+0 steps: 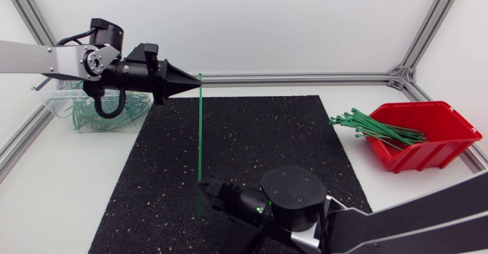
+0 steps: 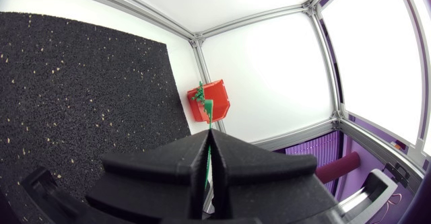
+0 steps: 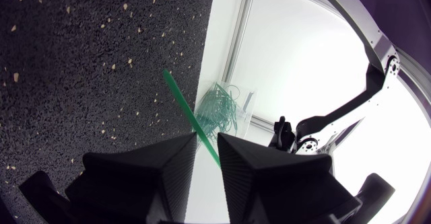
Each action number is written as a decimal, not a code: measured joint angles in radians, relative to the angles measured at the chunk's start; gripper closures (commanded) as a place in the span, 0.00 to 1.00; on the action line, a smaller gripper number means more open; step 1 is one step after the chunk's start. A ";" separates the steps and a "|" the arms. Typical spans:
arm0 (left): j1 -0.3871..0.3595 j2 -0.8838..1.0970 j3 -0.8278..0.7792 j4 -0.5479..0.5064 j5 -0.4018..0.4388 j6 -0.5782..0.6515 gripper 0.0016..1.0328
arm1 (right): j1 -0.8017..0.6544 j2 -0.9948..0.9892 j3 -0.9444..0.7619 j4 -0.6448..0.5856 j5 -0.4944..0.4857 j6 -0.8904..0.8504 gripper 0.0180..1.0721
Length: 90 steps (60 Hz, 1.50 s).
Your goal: Take a green cable tie from the red box, thread the tail through the head to close it, then place it in the transparent bin on the left.
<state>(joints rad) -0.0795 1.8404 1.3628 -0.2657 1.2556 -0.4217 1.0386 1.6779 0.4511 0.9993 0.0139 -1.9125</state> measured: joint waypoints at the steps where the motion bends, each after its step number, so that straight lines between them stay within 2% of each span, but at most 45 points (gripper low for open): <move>1: 0.000 0.000 0.000 0.000 0.000 0.000 0.97 | 0.000 0.000 0.000 0.000 0.000 0.000 0.73; 10: 0.000 0.000 0.000 -0.004 0.000 0.004 0.97 | 0.000 0.004 0.000 0.000 0.000 0.000 0.73; 22: 0.000 0.000 0.002 -0.007 -0.004 0.005 0.97 | 0.000 0.013 0.003 0.000 0.000 0.000 0.78; 29: 0.000 0.000 0.002 -0.007 -0.004 0.005 0.97 | 0.000 0.013 0.008 0.000 0.000 0.000 0.86; 63: 0.000 0.005 0.015 -0.045 -0.023 0.045 0.97 | 0.001 0.014 0.015 0.000 0.000 -0.001 0.91; 73: 0.000 0.005 0.019 -0.087 -0.034 0.098 0.97 | 0.001 0.014 0.019 -0.002 0.000 0.000 0.92; 81: 0.000 0.005 0.020 -0.170 -0.035 0.193 0.97 | 0.001 0.004 0.034 -0.010 0.010 0.012 0.95; 90: 0.000 0.004 0.020 -0.281 -0.042 0.338 0.97 | 0.001 -0.041 0.055 -0.107 0.024 0.106 0.95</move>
<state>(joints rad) -0.0792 1.8446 1.3830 -0.5468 1.2137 -0.0837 1.0393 1.6371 0.5056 0.8925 0.0383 -1.8065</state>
